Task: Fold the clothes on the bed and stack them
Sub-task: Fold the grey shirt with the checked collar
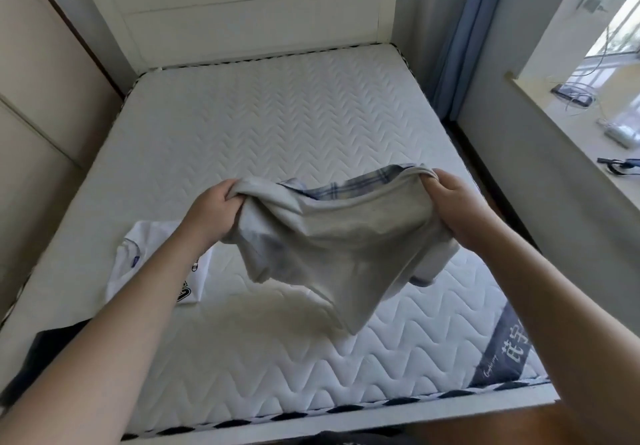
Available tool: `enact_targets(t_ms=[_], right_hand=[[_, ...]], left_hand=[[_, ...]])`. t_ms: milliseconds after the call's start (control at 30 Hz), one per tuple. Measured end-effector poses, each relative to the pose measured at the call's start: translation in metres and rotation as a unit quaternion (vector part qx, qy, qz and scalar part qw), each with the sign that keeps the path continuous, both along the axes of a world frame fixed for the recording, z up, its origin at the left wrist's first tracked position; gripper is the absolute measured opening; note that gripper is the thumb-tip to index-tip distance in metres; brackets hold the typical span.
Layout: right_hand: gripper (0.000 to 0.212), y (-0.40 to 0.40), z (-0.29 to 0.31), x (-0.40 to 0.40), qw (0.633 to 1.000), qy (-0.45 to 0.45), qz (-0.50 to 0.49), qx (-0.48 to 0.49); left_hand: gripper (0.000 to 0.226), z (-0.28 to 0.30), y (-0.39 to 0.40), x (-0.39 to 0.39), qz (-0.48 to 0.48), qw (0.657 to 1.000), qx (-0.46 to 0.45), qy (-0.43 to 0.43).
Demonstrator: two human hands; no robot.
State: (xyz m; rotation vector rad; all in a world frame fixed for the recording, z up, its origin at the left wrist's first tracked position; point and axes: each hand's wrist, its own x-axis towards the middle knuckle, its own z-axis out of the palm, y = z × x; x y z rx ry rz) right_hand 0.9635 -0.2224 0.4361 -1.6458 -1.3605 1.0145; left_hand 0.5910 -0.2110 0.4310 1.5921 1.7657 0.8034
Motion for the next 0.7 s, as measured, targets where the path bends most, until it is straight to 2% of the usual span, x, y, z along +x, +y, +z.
enact_targets(t_ms=[167,367,433,500,600,667,700], right_hand=[[0.027,-0.009,0.018,0.02,0.995,0.062,0.07,-0.028],[0.024,-0.004,0.033,0.034,0.983,0.145,0.094,-0.053],[0.018,0.003,0.035,0.038,0.976,0.183,0.092,-0.073],[0.016,0.011,0.031,0.038,0.971,0.199,0.089,-0.094],[0.021,0.028,0.012,0.028,0.977,0.15,0.093,-0.121],[0.022,0.042,-0.012,0.017,0.984,0.068,0.108,-0.124],[0.024,0.049,-0.026,0.011,0.984,0.025,0.124,-0.125]], left_hand=[[0.024,0.022,-0.031,0.013,-0.051,0.992,-0.042,-0.112],[0.018,0.048,-0.048,0.015,-0.133,0.958,-0.096,-0.237],[0.031,0.048,-0.048,0.013,-0.132,0.953,-0.099,-0.254],[0.024,0.042,-0.041,0.008,-0.116,0.949,-0.104,-0.273],[0.025,0.017,-0.024,0.0,-0.09,0.943,-0.164,-0.275],[0.024,-0.012,-0.008,-0.006,-0.076,0.957,-0.189,-0.209],[0.02,-0.029,0.001,-0.01,-0.068,0.968,-0.191,-0.146]])
